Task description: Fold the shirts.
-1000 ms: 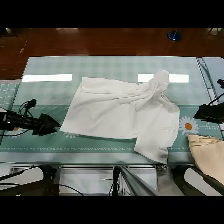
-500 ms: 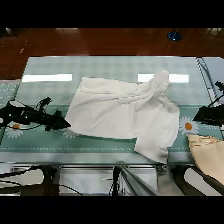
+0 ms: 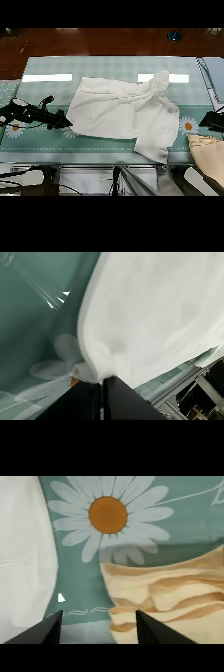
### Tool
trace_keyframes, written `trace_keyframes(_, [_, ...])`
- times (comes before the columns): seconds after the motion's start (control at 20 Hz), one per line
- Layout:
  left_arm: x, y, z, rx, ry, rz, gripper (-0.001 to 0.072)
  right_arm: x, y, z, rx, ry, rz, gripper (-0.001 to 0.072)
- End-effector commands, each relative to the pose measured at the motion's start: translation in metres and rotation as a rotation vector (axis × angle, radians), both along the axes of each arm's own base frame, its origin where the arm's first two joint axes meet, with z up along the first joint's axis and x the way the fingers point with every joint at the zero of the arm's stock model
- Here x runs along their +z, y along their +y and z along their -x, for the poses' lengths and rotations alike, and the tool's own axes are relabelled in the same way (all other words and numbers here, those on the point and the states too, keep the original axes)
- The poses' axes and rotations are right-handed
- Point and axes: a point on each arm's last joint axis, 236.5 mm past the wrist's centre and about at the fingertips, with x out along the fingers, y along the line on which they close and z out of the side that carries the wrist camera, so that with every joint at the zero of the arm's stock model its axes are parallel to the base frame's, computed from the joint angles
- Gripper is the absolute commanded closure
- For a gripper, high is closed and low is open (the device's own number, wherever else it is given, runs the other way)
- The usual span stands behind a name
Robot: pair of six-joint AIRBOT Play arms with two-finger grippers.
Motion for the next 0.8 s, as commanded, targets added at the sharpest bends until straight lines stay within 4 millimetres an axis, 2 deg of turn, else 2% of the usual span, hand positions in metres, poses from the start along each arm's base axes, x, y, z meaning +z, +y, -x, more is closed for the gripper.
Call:
trace_keyframes(0.0, [-0.002,0.001,-0.001,-0.021,-0.026,-0.007,0.0678,-0.011,0.042,0.001,-0.115,-0.077,-0.279,0.0154])
trace_keyframes(0.2, [-0.002,0.001,-0.001,-0.033,-0.037,-0.005,0.0678,-0.046,0.071,0.027,-0.101,-0.021,-0.362,0.0154])
trace_keyframes(0.4, [-0.002,0.001,-0.001,-0.034,-0.037,-0.005,0.0678,-0.068,0.084,0.039,-0.101,-0.008,-0.378,0.0156])
trace_keyframes(0.75, [-0.001,0.001,-0.001,-0.042,-0.040,-0.001,0.0678,-0.085,0.083,0.016,-0.182,-0.120,-0.355,0.0171])
